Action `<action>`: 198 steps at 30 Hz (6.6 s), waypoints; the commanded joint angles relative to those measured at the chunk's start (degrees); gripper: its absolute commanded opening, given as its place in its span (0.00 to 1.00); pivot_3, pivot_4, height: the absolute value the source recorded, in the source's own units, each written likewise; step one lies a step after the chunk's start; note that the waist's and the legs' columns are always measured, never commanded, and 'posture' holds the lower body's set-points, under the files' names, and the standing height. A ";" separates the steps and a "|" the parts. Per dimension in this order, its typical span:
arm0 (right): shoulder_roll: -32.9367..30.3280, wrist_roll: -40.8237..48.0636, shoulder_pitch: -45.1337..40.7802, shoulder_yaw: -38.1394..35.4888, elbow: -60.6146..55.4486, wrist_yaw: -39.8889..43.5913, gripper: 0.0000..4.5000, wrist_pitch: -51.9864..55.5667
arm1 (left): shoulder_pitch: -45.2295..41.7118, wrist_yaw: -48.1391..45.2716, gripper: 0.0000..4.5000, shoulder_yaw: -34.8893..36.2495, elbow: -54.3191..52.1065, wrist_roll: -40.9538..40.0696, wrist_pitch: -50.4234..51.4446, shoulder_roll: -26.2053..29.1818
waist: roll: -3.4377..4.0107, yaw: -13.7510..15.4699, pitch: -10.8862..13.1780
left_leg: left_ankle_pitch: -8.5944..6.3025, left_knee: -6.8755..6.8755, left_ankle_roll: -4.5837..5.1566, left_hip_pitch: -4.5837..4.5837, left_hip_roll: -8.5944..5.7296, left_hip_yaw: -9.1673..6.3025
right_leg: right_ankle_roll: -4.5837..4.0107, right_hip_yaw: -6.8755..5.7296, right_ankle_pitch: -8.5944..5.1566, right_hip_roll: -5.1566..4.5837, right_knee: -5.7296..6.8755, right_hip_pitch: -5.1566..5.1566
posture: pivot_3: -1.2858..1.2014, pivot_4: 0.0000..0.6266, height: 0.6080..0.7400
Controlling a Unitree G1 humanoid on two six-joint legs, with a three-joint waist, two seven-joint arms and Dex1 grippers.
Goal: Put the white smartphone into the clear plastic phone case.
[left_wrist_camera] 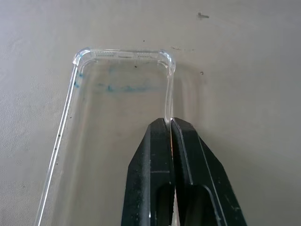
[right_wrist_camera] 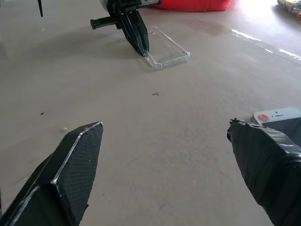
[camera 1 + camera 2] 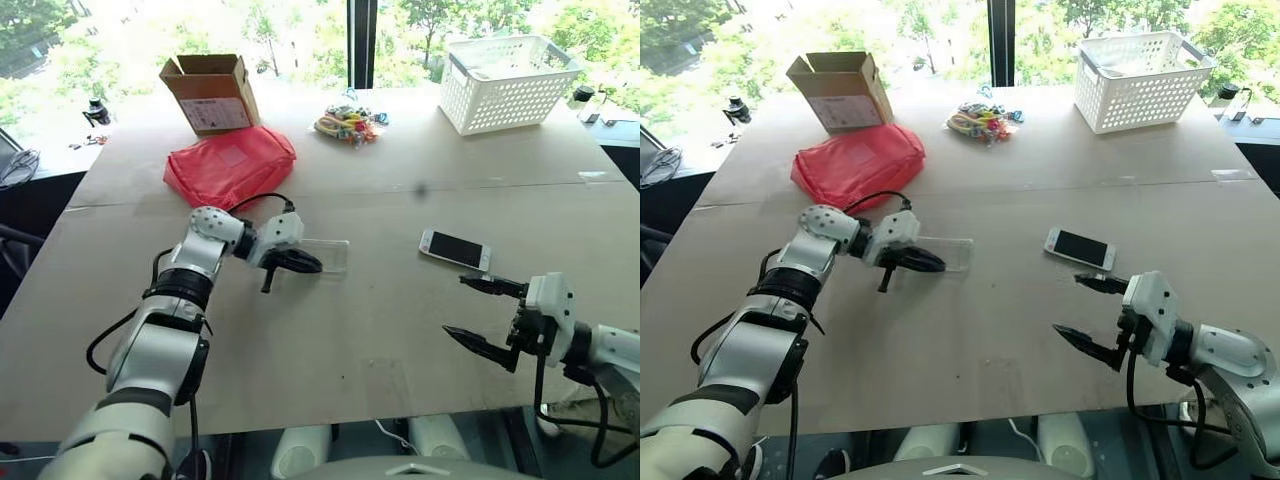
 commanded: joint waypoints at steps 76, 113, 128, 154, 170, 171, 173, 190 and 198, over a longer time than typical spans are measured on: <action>0.44 -24.25 -37.42 16.32 66.54 16.90 0.65 -15.58 | 20.45 27.85 1.00 1.20 -66.47 -18.01 44.06 5.31 | -0.25 0.00 -0.14 | -0.10 -0.18 0.13 0.11 -0.03 0.02 | 0.05 0.05 0.01 -0.31 -0.23 0.09 | 0.52 0.24 1.00; -8.39 -20.60 -26.29 21.68 3.78 9.75 0.65 10.30 | 11.73 15.43 0.02 -5.85 -44.86 -14.66 26.55 -3.19 | 0.07 -0.41 0.14 | 0.02 -0.42 -0.08 -0.73 -0.05 0.06 | 0.07 0.30 0.01 -0.26 -0.15 -1.05 | 0.52 0.24 1.00; -8.33 -23.09 -26.33 24.55 0.26 7.79 0.65 12.58 | 11.60 13.67 0.02 -11.82 -43.97 -8.51 27.98 -2.49 | 0.07 -0.41 0.14 | -0.07 -0.35 0.08 -0.72 -0.06 0.03 | 0.07 0.28 0.01 -0.25 -0.08 -1.02 | 0.52 0.24 1.00; -10.65 -11.45 -21.98 9.34 -4.40 5.58 0.99 25.60 | 15.51 16.95 0.00 -15.61 -29.45 -0.41 19.81 -4.13 | 0.02 0.08 -0.47 | -0.10 0.00 0.15 -0.51 -0.08 -0.24 | 0.08 0.03 0.01 -0.28 -0.10 -0.53 | 0.52 0.24 1.00; -18.65 -14.66 -18.61 14.40 -2.18 7.87 0.02 21.58 | 11.95 20.21 0.00 -5.38 -45.18 -10.01 28.69 -4.79 | 0.14 -0.43 -0.55 | -0.10 0.02 0.15 -0.61 -0.06 -0.38 | 0.10 -0.15 -0.01 -0.28 -0.09 -0.58 | 0.52 0.24 1.00; -18.54 -14.86 -18.68 14.85 -2.00 7.81 0.02 21.35 | 11.77 20.39 0.00 -4.28 -45.50 -10.64 29.72 -4.30 | 0.14 -0.39 -0.55 | -0.10 0.01 0.14 -0.62 -0.06 -0.40 | 0.09 -0.17 0.00 -0.28 -0.09 -0.60 | 0.52 0.24 1.00; -18.34 -15.13 -18.81 15.40 -1.67 7.72 0.02 21.04 | 11.80 20.29 0.00 -2.96 -44.77 -10.50 30.08 -2.53 | 0.14 -0.39 -0.55 | -0.10 0.01 0.14 -0.65 -0.06 -0.45 | 0.09 -0.22 -0.01 -0.28 -0.10 -0.61 | 0.52 0.24 1.00; -17.43 -15.59 -18.80 15.93 -0.67 7.53 0.02 19.33 | 17.69 15.48 0.00 -5.72 -45.26 -6.63 28.82 6.86 | 0.14 -0.29 -0.49 | -0.10 -0.03 0.14 -0.71 -0.04 -0.45 | 0.08 -0.24 -0.01 -0.30 -0.14 -0.65 | 0.52 0.24 1.00; -16.51 -15.18 -20.12 16.82 -1.58 7.14 0.02 20.11 | 17.82 16.25 0.00 -7.51 -45.36 -6.02 28.88 4.35 | 0.14 -0.33 -0.49 | -0.10 -0.02 0.14 -0.71 -0.05 -0.44 | 0.08 -0.23 -0.01 -0.29 -0.13 -0.65 | 0.52 0.24 1.00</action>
